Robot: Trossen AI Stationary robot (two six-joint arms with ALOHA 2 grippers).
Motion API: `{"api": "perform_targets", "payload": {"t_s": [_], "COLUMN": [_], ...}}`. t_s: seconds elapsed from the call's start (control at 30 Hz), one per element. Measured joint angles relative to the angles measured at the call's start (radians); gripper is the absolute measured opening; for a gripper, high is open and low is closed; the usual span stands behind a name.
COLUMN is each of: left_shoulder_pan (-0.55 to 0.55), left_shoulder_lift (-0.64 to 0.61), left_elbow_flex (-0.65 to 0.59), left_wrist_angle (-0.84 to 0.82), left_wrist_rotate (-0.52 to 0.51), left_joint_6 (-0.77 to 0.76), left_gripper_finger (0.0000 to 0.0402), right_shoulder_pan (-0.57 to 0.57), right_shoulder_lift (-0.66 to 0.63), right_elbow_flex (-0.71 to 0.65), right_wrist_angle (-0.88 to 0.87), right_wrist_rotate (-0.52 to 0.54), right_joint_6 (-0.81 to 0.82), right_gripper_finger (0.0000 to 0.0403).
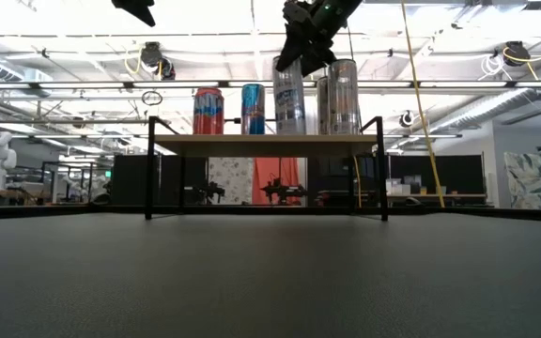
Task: Place canned beverage on shelf
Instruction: Put the white-blue soda can on the shelf aligned with the other white-blue soda can
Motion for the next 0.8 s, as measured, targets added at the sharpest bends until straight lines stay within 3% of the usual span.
{"api": "perform_targets", "payload": {"t_s": [0.8], "left_shoulder_pan": [0.000], "left_shoulder_lift": [0.000], "left_elbow_flex": [0.000], "left_wrist_angle": [0.000], "left_wrist_rotate": [0.000], "left_joint_6": [0.000], "left_gripper_finger": [0.0338], "right_shoulder_pan": [-0.025], "right_shoulder_lift": [-0.001], "right_elbow_flex": [0.001], "right_wrist_angle": [-0.006], "right_wrist_rotate": [-0.041], "right_joint_6": [0.003], "right_gripper_finger": [0.0264]}}
